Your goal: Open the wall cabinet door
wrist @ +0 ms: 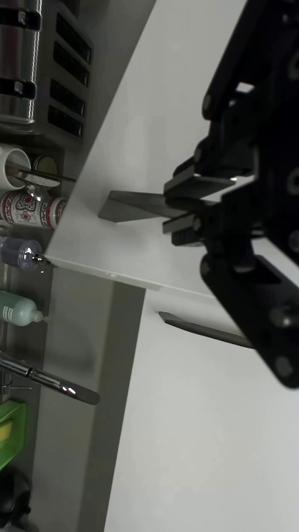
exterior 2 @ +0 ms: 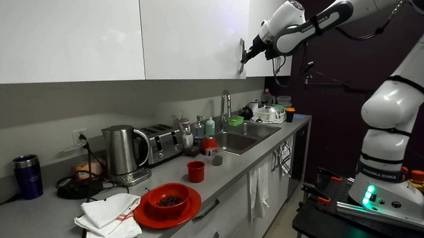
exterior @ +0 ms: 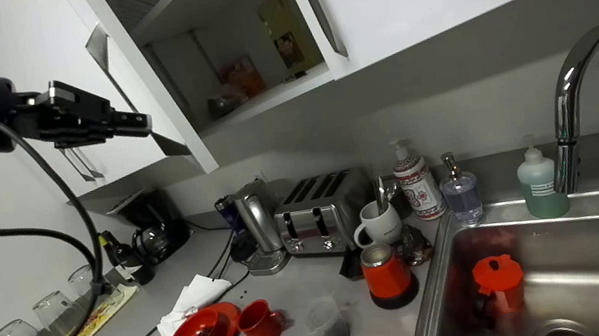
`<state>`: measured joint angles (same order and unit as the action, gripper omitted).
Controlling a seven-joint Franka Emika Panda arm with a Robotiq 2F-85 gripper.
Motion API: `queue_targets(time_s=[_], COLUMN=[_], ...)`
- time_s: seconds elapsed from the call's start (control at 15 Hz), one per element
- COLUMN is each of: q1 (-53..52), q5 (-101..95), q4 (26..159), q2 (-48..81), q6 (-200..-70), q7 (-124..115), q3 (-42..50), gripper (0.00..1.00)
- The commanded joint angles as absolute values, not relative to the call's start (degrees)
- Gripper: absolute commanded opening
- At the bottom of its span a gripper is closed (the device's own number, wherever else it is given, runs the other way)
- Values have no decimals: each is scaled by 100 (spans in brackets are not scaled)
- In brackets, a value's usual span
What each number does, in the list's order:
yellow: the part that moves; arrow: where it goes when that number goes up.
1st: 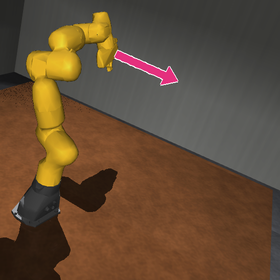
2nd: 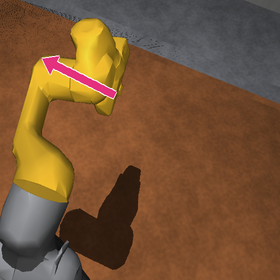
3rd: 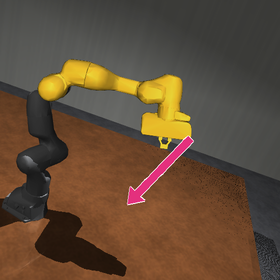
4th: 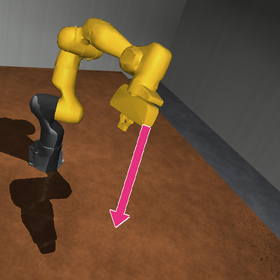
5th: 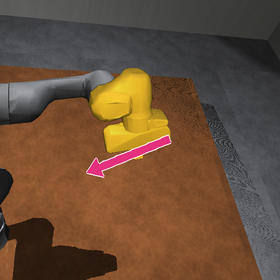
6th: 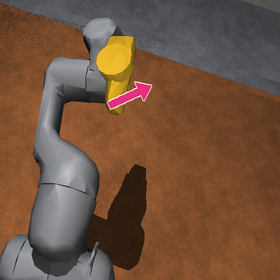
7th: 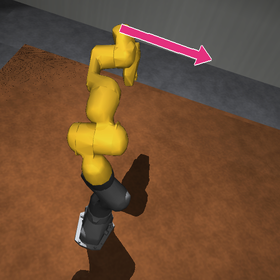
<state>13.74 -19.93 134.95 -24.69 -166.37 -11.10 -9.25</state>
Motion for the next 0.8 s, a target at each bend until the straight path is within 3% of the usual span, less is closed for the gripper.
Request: queue_targets(time_s=[0.0,0.27,0.33,0.47,0.73], q1=[1484,1738,1798,1906,1992], q5=[-2438,-2551,-2566,-2683,-3101], q4=[13913,13969,13977,13993,14105], q2=[-2381,-2488,-2507,-2536,-2406], q6=[-16687,-16690,-16690,-16682,-16525], q7=[-1312,-1614,-1675,-1685,-1444], q3=[-1531,-1803,-1865,-1981,-2266], gripper=[8,10,41,45,78])
